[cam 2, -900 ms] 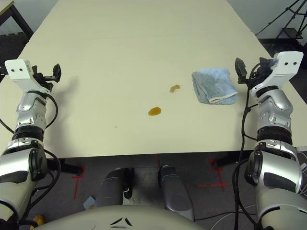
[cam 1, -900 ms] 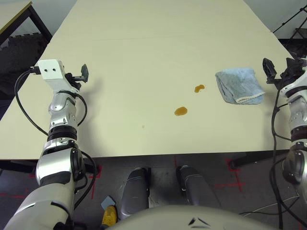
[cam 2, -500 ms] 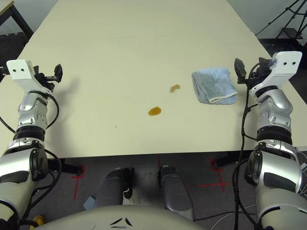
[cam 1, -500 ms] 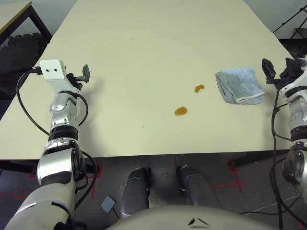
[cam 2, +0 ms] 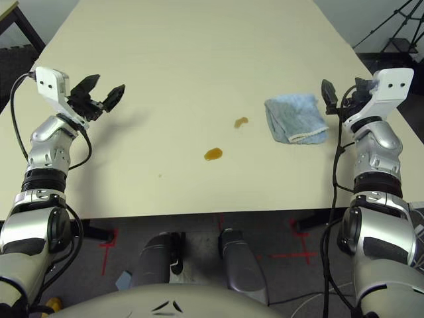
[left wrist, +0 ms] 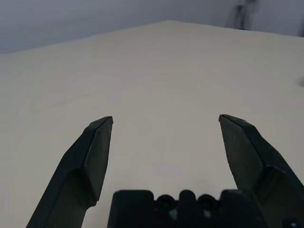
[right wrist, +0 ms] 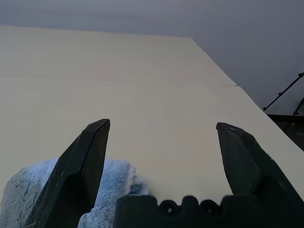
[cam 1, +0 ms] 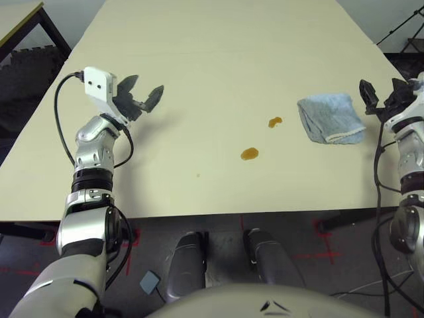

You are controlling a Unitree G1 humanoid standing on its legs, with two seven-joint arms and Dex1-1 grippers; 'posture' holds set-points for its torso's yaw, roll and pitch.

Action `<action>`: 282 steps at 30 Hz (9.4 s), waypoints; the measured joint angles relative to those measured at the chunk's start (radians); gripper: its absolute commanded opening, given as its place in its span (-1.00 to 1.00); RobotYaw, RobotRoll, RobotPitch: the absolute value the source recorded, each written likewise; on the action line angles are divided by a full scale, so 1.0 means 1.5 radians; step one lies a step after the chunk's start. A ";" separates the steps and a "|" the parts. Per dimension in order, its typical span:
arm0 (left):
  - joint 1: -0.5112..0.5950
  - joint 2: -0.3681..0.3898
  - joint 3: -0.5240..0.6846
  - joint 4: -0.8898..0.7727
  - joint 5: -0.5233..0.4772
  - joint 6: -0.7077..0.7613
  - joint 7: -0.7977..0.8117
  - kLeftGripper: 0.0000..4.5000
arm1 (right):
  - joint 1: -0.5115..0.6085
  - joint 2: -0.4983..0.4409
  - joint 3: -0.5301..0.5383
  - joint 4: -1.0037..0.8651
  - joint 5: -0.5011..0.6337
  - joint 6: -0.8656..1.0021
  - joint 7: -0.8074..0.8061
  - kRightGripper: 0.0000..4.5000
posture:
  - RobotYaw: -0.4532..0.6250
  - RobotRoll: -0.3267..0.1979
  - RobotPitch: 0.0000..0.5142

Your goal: Wipe the water off the table with a rag.

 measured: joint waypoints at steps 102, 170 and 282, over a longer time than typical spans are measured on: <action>0.037 0.031 -0.052 -0.076 -0.012 0.080 -0.117 1.00 | -0.040 0.134 0.164 -0.175 -0.050 0.567 0.046 -0.93 | -0.44 0.25 -0.53; 0.031 0.036 -0.066 -0.047 -0.005 0.075 -0.163 1.00 | 0.198 0.094 0.083 -0.684 0.111 0.970 -0.032 -0.94 | -0.54 0.25 -0.41; -0.012 0.066 -0.082 0.027 0.006 0.102 -0.223 1.00 | 0.007 -0.003 0.021 -0.536 0.320 0.986 0.032 -0.94 | -0.57 0.25 -0.37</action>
